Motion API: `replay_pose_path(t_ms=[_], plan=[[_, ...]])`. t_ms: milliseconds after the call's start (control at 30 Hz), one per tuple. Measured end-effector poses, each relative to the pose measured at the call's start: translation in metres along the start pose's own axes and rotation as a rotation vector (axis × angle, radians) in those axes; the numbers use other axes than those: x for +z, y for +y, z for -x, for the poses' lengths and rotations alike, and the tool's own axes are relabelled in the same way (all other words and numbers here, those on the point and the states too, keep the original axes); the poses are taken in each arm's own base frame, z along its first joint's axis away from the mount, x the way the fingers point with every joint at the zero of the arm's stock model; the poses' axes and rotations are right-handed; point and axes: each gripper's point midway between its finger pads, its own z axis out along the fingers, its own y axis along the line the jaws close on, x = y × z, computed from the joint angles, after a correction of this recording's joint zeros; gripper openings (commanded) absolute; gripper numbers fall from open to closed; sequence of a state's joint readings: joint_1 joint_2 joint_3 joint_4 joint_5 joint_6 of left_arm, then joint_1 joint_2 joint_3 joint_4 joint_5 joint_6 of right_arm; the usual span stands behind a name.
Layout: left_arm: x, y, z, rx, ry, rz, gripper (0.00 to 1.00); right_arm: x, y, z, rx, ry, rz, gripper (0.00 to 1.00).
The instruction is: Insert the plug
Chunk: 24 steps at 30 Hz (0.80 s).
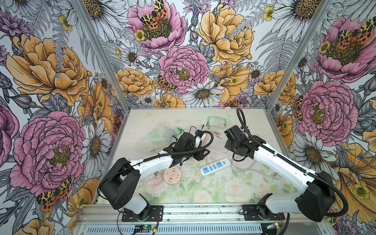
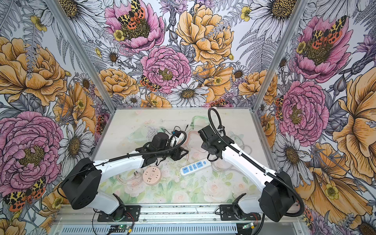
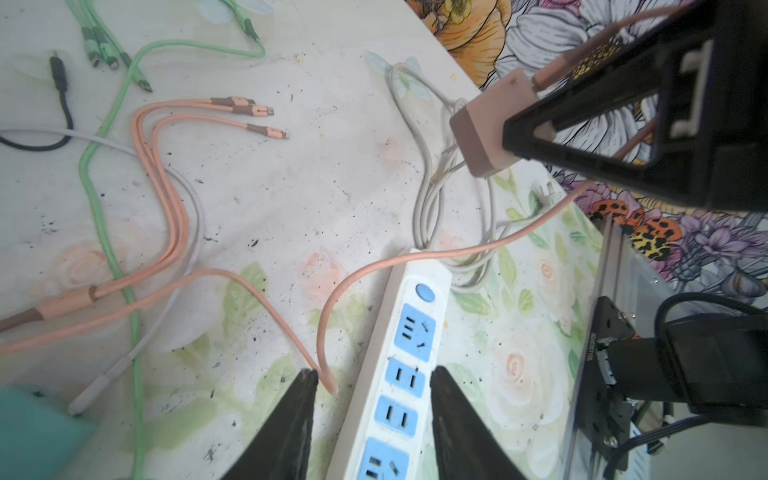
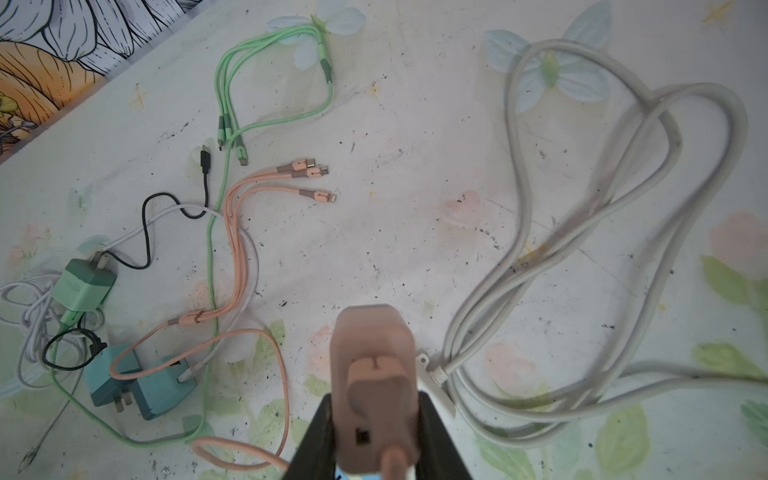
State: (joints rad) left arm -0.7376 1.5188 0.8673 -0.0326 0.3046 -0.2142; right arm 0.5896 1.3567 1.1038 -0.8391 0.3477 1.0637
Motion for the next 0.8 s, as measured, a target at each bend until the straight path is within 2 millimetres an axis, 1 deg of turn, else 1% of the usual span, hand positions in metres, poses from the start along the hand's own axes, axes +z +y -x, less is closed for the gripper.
replay_pose_path(t_ms=[67, 133, 233, 300, 333, 400, 467, 533, 567, 667, 733, 800], plan=[[0.003, 0.007, -0.006, 0.009, 0.020, 0.029, 0.48, 0.001, -0.001, -0.001, 0.004, 0.004, -0.006, 0.00], [0.011, 0.012, -0.011, 0.018, 0.044, 0.050, 0.48, 0.000, -0.002, -0.002, 0.013, 0.006, -0.011, 0.00], [0.026, 0.019, -0.016, 0.024, 0.079, 0.080, 0.48, -0.001, -0.006, -0.004, 0.034, 0.016, -0.026, 0.00], [0.037, 0.021, -0.019, 0.024, 0.100, 0.091, 0.46, -0.003, -0.008, -0.004, 0.056, 0.025, -0.042, 0.00], [0.041, 0.021, -0.020, 0.026, 0.106, 0.094, 0.44, -0.004, -0.008, -0.003, 0.062, 0.028, -0.048, 0.00], [0.049, 0.023, -0.021, 0.026, 0.113, 0.102, 0.33, -0.006, -0.007, -0.002, 0.079, 0.038, -0.064, 0.00], [0.052, 0.026, -0.023, 0.025, 0.114, 0.112, 0.23, -0.006, -0.004, -0.001, 0.093, 0.047, -0.080, 0.00], [0.053, 0.029, -0.023, 0.021, 0.113, 0.129, 0.15, -0.005, -0.003, -0.002, 0.105, 0.058, -0.099, 0.00], [0.053, 0.031, -0.022, 0.020, 0.108, 0.140, 0.13, -0.004, -0.003, -0.004, 0.115, 0.065, -0.114, 0.00], [0.052, 0.037, -0.014, 0.022, 0.085, 0.174, 0.09, -0.005, -0.006, -0.009, 0.140, 0.077, -0.174, 0.00], [0.050, 0.042, -0.004, 0.019, 0.066, 0.197, 0.08, -0.005, -0.008, -0.012, 0.156, 0.082, -0.196, 0.00], [0.046, 0.050, 0.009, 0.012, 0.041, 0.225, 0.07, -0.005, -0.010, -0.016, 0.183, 0.089, -0.215, 0.00]])
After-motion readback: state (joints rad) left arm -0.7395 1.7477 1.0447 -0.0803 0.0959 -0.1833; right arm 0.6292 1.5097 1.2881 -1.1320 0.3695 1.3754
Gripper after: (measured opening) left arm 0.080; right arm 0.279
